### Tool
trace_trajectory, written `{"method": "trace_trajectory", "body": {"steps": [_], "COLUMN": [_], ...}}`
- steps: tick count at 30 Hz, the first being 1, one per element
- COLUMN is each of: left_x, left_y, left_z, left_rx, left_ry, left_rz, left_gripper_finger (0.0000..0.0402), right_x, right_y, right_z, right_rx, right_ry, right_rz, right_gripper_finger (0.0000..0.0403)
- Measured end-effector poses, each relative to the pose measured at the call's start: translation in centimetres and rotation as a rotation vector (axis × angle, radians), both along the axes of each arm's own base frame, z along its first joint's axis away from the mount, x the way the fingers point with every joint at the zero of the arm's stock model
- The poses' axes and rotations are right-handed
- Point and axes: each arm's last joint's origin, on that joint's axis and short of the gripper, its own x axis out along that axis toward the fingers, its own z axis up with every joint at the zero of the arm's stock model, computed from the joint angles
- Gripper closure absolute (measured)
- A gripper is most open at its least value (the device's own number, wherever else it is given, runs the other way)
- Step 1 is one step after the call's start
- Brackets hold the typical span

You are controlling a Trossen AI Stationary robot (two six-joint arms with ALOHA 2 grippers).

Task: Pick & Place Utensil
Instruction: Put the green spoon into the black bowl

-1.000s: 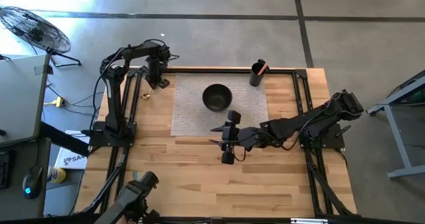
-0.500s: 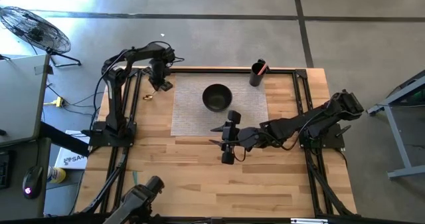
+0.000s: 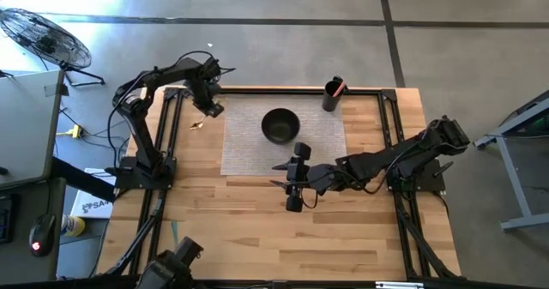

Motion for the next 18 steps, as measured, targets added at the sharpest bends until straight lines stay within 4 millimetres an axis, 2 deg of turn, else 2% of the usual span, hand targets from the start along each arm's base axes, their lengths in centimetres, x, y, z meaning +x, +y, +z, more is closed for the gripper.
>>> {"method": "trace_trajectory", "body": {"steps": [3, 8, 14, 18], "left_x": [-0.2, 0.8, 3.3, 4.8], "left_y": [-0.8, -2.6, -4.9, -6.9], "left_z": [0.2, 0.4, 1.5, 2.8], "left_rx": [0.011, 0.047, 0.106, 0.15], "left_ry": [-0.008, -0.04, -0.088, -0.132], "left_rz": [0.006, -0.035, -0.116, -0.189], "left_gripper_finger": [0.0396, 0.0396, 0.0396, 0.0396], "right_x": [0.0, 0.0, 0.0, -0.2], "right_y": [0.0, 0.0, 0.0, 0.7], "right_z": [0.0, 0.0, 0.0, 0.0], "right_rx": [0.007, 0.007, -0.001, -0.001], "right_ry": [-0.001, -0.001, -0.001, -0.001], "right_rz": [-0.002, -0.003, -0.008, 0.011], "right_gripper_finger": [0.0237, 0.0237, 0.0237, 0.0237]}}
